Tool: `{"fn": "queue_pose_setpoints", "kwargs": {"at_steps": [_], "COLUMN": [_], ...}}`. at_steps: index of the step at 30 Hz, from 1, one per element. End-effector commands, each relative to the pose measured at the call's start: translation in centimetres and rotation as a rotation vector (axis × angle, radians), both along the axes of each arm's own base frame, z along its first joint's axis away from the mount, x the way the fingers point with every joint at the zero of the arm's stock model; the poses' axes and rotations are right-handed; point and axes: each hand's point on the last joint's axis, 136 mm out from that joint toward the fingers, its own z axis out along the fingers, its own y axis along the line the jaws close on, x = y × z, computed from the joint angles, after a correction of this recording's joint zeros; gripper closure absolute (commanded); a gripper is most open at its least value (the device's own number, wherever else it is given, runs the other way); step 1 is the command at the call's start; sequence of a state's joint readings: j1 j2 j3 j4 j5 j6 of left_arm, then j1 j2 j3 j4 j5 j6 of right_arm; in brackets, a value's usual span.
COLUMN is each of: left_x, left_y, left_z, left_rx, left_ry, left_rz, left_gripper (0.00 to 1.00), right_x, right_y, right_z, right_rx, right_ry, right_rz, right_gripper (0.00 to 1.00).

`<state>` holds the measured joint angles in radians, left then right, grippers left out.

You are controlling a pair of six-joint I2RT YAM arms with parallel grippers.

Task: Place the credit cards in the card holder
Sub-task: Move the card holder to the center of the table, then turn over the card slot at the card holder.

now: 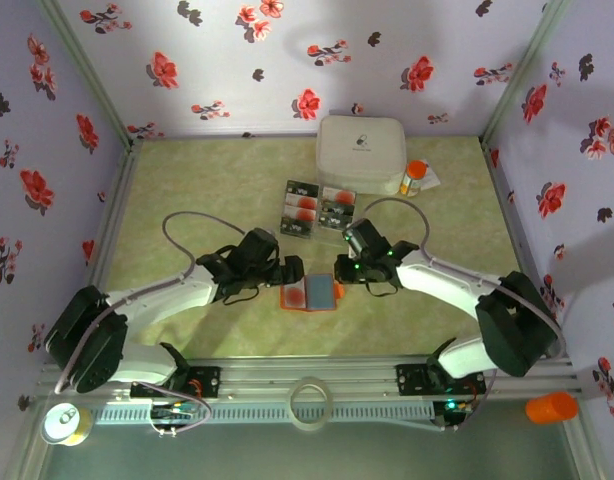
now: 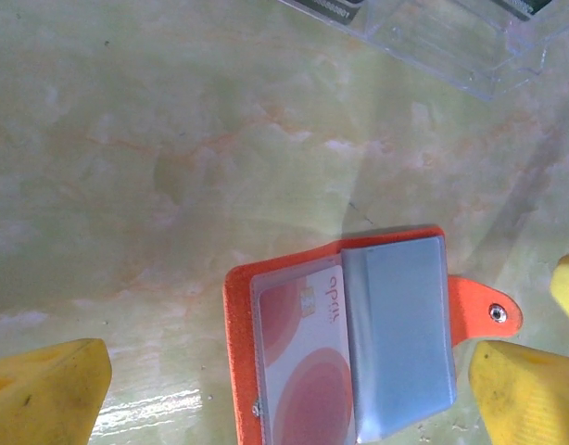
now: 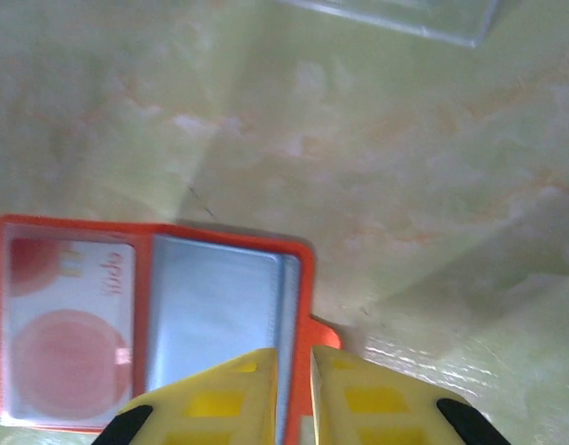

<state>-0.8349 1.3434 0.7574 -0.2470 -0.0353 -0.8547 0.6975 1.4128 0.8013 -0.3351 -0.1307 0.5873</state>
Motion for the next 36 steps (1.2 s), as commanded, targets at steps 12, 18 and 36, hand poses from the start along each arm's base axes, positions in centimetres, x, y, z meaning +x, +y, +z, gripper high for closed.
{"fn": "queue_pose_setpoints", "kwargs": {"at_steps": [12, 18, 36], "left_x": [-0.8, -1.1, -1.6], "left_y": [-2.3, -3.2, -3.6], "left_z": [-1.5, -2.5, -4.7], "left_rx": [0.106, 0.110, 0.131], "left_ry": [-0.040, -0.038, -0.039], "left_rz": [-0.079, -0.102, -0.140], "left_gripper": [0.09, 0.09, 0.06], "right_x": [1.5, 1.2, -0.1], "right_y": [3.8, 3.6, 4.8], "right_z": [-2.5, -3.7, -6.0], "right_rx": [0.118, 0.100, 0.142], "right_ry": [0.114, 0.134, 0.188], "right_rz": [0.004, 0.004, -0.007], "right_gripper": [1.00, 1.00, 1.00]}}
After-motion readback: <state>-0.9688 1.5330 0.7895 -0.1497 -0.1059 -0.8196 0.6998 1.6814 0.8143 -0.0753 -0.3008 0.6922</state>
